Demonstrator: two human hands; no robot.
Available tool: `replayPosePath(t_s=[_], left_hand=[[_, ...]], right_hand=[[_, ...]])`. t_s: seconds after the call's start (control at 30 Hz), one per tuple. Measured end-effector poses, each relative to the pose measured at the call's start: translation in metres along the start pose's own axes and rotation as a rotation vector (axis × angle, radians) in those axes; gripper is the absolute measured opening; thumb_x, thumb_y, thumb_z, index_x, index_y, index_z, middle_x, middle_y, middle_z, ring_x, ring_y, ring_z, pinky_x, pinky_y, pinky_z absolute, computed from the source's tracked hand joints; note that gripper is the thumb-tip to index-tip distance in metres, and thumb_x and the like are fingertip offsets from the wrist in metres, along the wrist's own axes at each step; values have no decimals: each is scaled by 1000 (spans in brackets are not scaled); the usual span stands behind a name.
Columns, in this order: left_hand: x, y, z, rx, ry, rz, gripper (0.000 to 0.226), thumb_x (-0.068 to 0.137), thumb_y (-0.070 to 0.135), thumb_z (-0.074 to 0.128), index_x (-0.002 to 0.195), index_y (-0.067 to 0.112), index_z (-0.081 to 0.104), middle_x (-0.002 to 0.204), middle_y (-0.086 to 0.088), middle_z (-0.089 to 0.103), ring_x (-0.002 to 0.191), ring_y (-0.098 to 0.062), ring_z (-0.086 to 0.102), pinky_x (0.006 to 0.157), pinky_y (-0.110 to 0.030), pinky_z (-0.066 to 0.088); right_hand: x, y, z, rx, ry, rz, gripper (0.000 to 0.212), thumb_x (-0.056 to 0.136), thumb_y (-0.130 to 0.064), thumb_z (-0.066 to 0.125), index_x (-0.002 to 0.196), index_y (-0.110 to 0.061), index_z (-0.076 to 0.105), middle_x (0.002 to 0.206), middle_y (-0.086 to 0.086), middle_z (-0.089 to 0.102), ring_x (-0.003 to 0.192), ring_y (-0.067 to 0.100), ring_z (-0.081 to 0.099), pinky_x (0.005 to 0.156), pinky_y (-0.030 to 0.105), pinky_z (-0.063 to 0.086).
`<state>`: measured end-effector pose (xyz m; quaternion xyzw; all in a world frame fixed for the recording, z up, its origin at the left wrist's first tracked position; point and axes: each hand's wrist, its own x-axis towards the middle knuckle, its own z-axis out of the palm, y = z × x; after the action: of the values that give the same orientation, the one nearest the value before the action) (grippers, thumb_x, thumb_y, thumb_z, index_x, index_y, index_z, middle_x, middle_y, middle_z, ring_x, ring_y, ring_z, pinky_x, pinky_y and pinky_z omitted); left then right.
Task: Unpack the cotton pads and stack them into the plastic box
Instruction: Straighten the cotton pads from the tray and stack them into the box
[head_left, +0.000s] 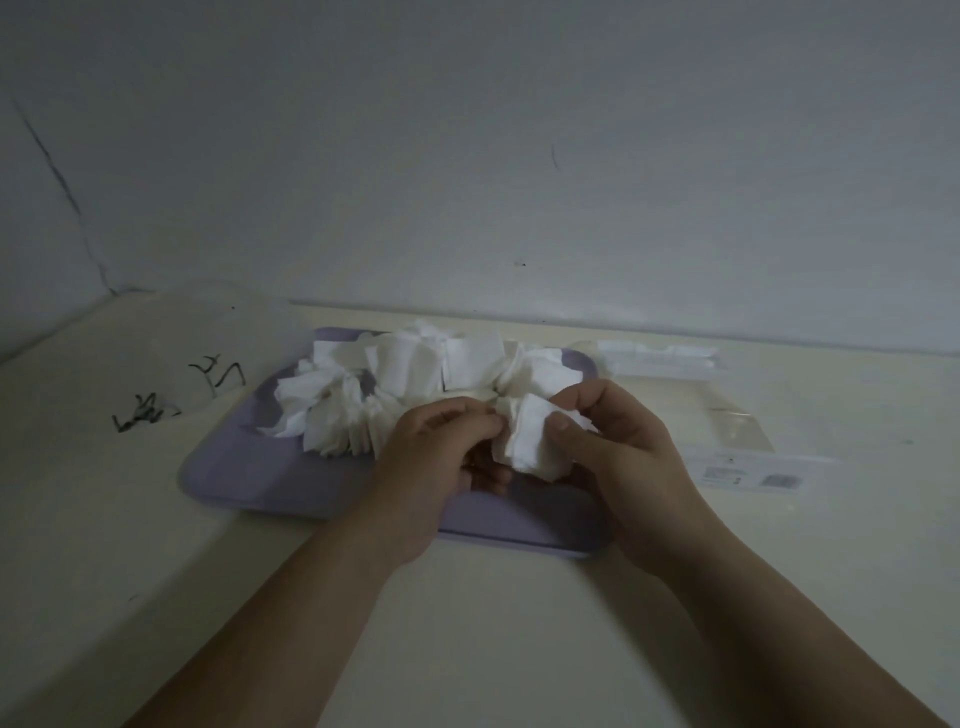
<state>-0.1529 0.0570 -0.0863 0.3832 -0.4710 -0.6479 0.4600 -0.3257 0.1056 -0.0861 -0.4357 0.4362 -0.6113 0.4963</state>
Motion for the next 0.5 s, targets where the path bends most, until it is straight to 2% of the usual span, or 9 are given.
replayPosePath(t_s=[0.1, 0.17, 0.23, 0.33, 0.37, 0.43, 0.5], left_hand=[[0, -2, -1, 22, -39, 6, 22, 82, 14, 68, 92, -4, 75, 88, -30, 68, 77, -37, 68, 63, -39, 56], [-1, -2, -1, 7, -67, -2, 24, 92, 19, 68, 101, -2, 76, 98, -32, 71, 83, -40, 70, 64, -40, 57], [-2, -2, 0, 39, -89, 0, 29, 96, 27, 68, 105, 1, 76, 103, -35, 71, 84, -43, 71, 66, -43, 58], [-5, -4, 1, 213, -84, 116, 12, 95, 13, 70, 102, 9, 79, 97, -30, 74, 77, -43, 70, 69, -42, 60], [-6, -5, 1, 242, -74, 150, 13, 97, 7, 68, 103, 9, 79, 93, -26, 75, 72, -36, 70, 65, -38, 59], [-9, -3, 4, 268, -60, 177, 15, 99, 3, 64, 104, 7, 78, 81, -20, 76, 63, -21, 69, 58, -28, 57], [-11, 0, 7, 323, -16, 206, 14, 100, 6, 64, 104, 7, 77, 71, -16, 74, 55, -17, 67, 53, -23, 53]], right_hand=[[-3, 1, 0, -60, -18, -4, 11, 100, -3, 68, 92, -10, 66, 89, 23, 72, 78, 34, 71, 77, 52, 60], [-3, 1, 0, -129, 10, -39, 4, 100, -6, 69, 98, -4, 66, 90, 30, 73, 73, 33, 72, 73, 51, 62], [-2, 3, -1, -205, 38, -86, 6, 99, -9, 72, 103, -6, 68, 92, 27, 75, 74, 32, 73, 71, 50, 63], [2, 5, -2, -179, 71, -91, 27, 94, -9, 78, 117, -19, 68, 101, 12, 77, 89, 28, 77, 79, 49, 64], [4, 6, -4, -146, 68, -60, 34, 94, -8, 78, 124, -20, 66, 108, 12, 77, 97, 27, 77, 84, 50, 64], [5, 4, -6, -118, -10, -10, 32, 95, -11, 77, 126, -12, 68, 110, 21, 77, 100, 30, 76, 90, 55, 62], [6, 4, -8, -192, -42, -22, 25, 95, -19, 75, 113, -2, 73, 101, 30, 75, 88, 30, 73, 88, 57, 59]])
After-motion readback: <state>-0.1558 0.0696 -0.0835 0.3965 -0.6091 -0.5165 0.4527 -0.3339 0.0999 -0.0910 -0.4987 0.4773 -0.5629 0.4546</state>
